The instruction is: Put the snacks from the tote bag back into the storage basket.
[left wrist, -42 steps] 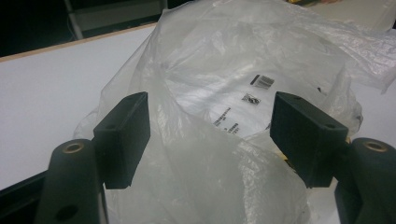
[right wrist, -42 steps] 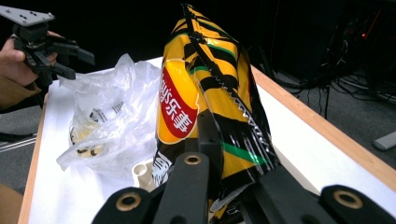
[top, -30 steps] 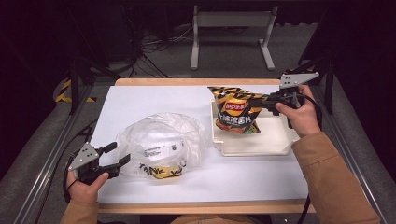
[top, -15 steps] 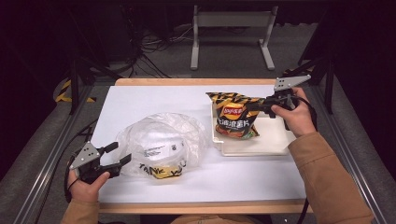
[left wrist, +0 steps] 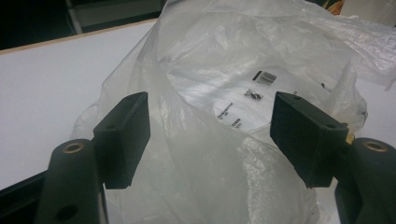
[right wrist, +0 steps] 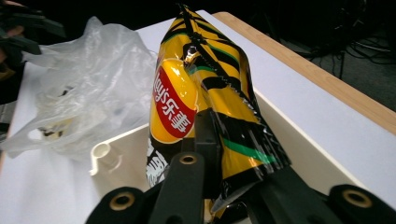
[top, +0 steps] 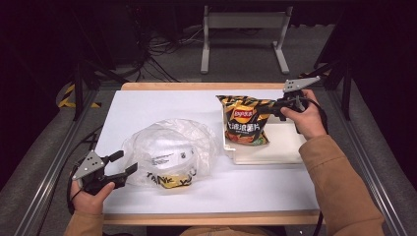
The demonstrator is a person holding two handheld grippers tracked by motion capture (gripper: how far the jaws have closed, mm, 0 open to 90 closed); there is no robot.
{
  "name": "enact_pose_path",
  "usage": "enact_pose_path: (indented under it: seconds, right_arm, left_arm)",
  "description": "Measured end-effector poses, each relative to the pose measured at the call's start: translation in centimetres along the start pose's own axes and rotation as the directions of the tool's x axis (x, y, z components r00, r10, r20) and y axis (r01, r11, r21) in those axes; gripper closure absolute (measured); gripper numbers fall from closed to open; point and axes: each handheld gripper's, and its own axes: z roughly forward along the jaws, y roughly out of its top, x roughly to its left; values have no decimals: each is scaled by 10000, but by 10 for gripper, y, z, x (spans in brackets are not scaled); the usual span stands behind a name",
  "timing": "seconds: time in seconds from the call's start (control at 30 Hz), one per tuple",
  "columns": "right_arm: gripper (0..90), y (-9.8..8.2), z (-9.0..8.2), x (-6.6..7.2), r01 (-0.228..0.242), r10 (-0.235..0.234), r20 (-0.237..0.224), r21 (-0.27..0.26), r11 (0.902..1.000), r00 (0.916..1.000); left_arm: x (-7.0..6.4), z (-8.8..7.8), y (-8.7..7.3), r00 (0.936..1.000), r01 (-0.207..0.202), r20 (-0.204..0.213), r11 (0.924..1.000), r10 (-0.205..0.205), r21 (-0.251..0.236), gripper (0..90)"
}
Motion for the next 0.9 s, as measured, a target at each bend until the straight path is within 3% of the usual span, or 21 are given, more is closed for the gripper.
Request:
enact_pose_path:
  seconds: [0.17, 0.4, 0.53, 0.57, 0.6, 0.67, 0.83, 0.9]
  right_arm:
    - [799, 0, 1, -10, 60, -63, 408, 72, 10000, 9991]
    - [579, -2, 3, -19, 290, -275, 1475, -79, 9995, 9887]
    - [433, -3, 3, -20, 528, -519, 2409, 30, 9986, 9692]
    - [396, -3, 3, -21, 500, -490, 2676, 32, 9987, 9623]
    - [396, -3, 3, -21, 500, -490, 2676, 32, 9987, 9623]
    - [298, -5, 2, -23, 244, -161, 3141, -224, 9994, 9492]
    - [234, -6, 1, -21, 211, 1, 3502, -569, 9982, 9367]
    - [219, -5, 0, -20, 213, 36, 3523, -667, 9975, 9359]
  left_arm:
    - [0, -6, -3, 9999, 110, -76, 9999, -110, -46, 296]
    - [0, -8, -4, 9998, 142, -128, 9999, -143, -53, 296]
    - [0, -8, -4, 9998, 144, -122, 9999, -145, -65, 295]
    - [0, -8, -4, 9998, 150, -118, 9999, -150, -57, 295]
    - [0, -8, -4, 9998, 150, -118, 9999, -150, -57, 295]
    - [0, -7, -4, 9998, 151, -96, 9999, -151, -63, 295]
    - [0, -5, -2, 9999, 127, -51, 9999, -127, -84, 295]
    - [0, -3, -2, 9999, 101, -33, 9999, -102, -102, 294]
